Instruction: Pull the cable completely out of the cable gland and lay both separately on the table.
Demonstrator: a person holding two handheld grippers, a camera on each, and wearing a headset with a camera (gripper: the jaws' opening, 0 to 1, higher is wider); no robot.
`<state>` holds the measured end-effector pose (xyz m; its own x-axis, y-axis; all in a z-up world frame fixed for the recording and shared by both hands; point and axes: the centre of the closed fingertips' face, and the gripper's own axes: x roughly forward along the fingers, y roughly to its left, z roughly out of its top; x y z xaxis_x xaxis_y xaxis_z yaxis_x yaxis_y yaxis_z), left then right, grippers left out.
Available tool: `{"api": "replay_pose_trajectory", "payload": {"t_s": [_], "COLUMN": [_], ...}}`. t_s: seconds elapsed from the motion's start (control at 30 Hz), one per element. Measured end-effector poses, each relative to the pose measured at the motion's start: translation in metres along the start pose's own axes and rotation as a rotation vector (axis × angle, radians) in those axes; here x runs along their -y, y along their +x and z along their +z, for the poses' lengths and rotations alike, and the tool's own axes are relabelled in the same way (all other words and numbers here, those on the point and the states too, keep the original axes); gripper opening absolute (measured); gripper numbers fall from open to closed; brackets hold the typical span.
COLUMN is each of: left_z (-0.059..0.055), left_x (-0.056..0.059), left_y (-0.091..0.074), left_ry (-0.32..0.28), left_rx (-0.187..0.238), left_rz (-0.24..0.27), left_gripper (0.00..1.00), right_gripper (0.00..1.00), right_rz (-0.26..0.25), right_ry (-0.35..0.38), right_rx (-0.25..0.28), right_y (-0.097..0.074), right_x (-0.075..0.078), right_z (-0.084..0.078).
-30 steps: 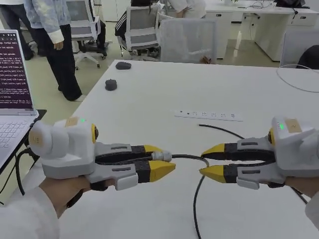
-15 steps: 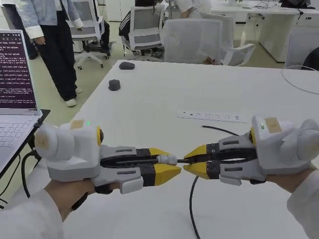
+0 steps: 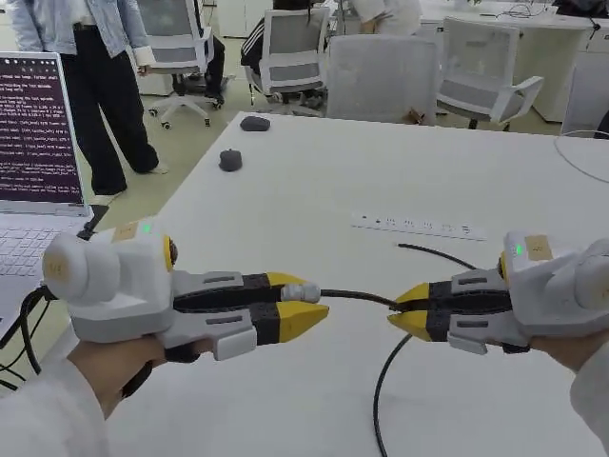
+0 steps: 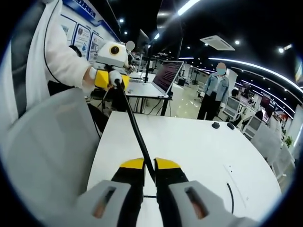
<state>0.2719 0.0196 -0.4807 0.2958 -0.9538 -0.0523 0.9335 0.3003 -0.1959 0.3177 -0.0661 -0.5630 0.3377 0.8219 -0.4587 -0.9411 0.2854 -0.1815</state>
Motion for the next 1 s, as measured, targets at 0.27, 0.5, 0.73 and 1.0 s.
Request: {"api": "replay_pose_trajectory", "payload": {"t_s": [0.27,0.5,0.73,1.0], "left_z": [-0.007,-0.022,-0.034,-0.049], "left_x": [-0.007,-0.012,-0.019,-0.033], "left_y": [-0.004,0.004,0.006,-0.002], "left_ry": [-0.022,-0.071,-0.124,-0.180], "left_rx": [-0.005,-0.007,0.000,-0.004], "left_rz": [0.015,0.029,0.059,0.105], "left_gripper": [0.16,0.16,0.16,0.16], "right_gripper": [0.03,0.04,0.03,0.03], "right_rz": [-0.111,-0.176,-0.284,-0.338], "right_ry": [0.157,0.227,0.364,0.506], "right_rx": [-0.049,-0.149,-0.225,-0.237], "right_y": [0.007,0.032,0.058,0.084], "right_x": [0.049,0.084,0.129,0.147], "right_z": [-0.042,-0.080,-0.117,-0.157]}}
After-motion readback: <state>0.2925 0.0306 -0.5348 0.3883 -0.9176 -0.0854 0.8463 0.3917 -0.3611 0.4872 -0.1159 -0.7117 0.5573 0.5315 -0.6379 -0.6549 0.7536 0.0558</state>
